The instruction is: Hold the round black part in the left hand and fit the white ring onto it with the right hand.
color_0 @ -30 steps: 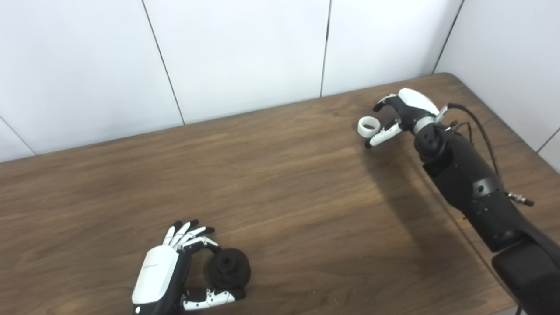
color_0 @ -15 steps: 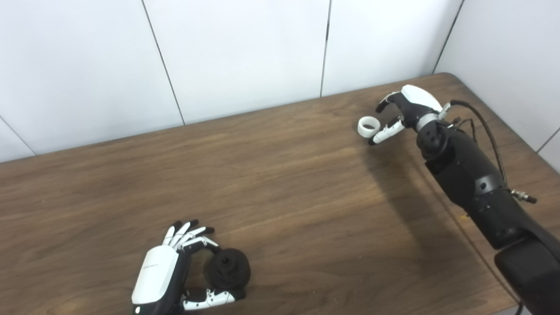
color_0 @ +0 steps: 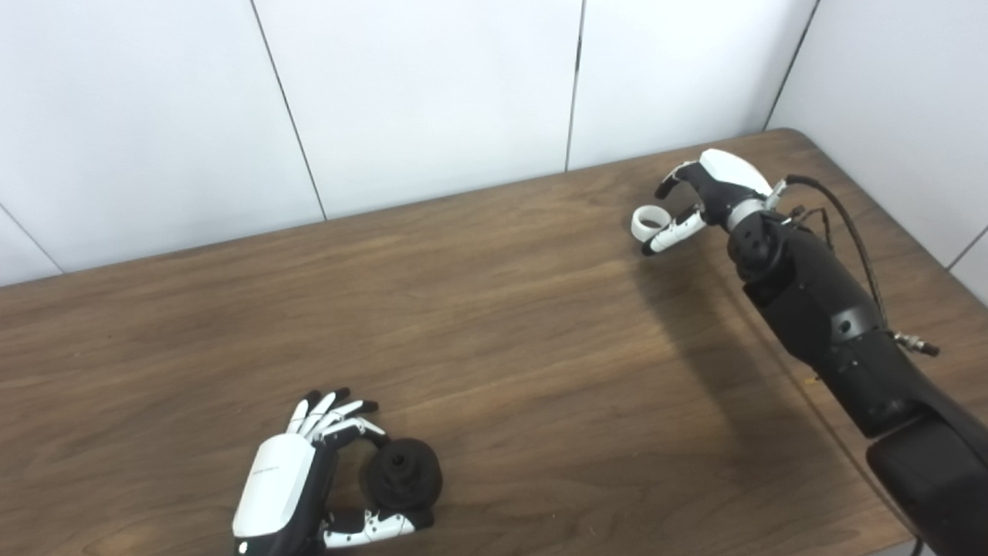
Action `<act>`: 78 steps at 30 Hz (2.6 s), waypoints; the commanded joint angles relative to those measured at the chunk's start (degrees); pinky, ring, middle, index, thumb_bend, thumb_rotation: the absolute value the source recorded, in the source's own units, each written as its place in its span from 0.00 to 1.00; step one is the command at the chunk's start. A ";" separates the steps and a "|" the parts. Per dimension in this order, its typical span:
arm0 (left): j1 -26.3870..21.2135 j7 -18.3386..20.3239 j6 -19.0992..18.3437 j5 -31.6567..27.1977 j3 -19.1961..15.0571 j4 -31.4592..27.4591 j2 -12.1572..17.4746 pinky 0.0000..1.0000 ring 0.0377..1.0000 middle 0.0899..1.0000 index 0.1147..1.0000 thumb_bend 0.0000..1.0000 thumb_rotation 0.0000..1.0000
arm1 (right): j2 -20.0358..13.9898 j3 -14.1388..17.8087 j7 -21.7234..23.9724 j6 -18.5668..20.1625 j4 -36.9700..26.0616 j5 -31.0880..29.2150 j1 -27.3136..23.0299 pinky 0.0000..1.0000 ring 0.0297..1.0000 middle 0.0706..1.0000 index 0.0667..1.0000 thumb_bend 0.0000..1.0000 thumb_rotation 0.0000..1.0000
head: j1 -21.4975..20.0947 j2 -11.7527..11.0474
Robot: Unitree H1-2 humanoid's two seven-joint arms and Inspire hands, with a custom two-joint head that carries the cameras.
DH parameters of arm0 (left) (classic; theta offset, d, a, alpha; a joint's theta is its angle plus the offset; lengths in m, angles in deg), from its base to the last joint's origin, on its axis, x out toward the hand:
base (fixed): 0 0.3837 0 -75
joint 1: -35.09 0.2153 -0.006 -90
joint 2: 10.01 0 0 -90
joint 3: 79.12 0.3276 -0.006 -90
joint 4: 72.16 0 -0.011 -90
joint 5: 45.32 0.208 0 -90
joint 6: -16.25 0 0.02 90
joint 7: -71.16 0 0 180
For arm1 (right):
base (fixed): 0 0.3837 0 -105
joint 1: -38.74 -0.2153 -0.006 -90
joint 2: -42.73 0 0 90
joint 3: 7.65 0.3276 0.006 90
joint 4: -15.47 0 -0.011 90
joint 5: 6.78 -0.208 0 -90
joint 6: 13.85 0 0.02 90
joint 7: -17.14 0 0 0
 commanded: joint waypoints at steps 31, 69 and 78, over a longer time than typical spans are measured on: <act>0.96 1.91 -1.10 2.11 -0.12 -0.23 1.18 1.00 0.92 0.79 0.42 0.52 0.06 | -0.46 -0.05 -0.82 0.04 -0.38 1.13 -2.26 1.00 0.96 0.91 0.67 0.87 0.24 | -0.02 0.12; 1.38 3.21 -2.24 2.17 -0.14 -2.05 0.68 1.00 0.92 0.79 0.42 0.52 0.06 | 0.28 0.18 -0.48 0.14 -0.72 1.56 -2.14 1.00 0.97 0.89 0.52 0.65 0.17 | 0.37 1.18; 1.29 3.21 -2.27 2.17 0.02 -2.05 0.58 1.00 0.92 0.79 0.42 0.52 0.06 | -0.72 -1.46 -0.11 -0.86 -0.88 2.10 -1.92 1.00 0.96 0.82 0.45 0.52 0.14 | 0.48 1.30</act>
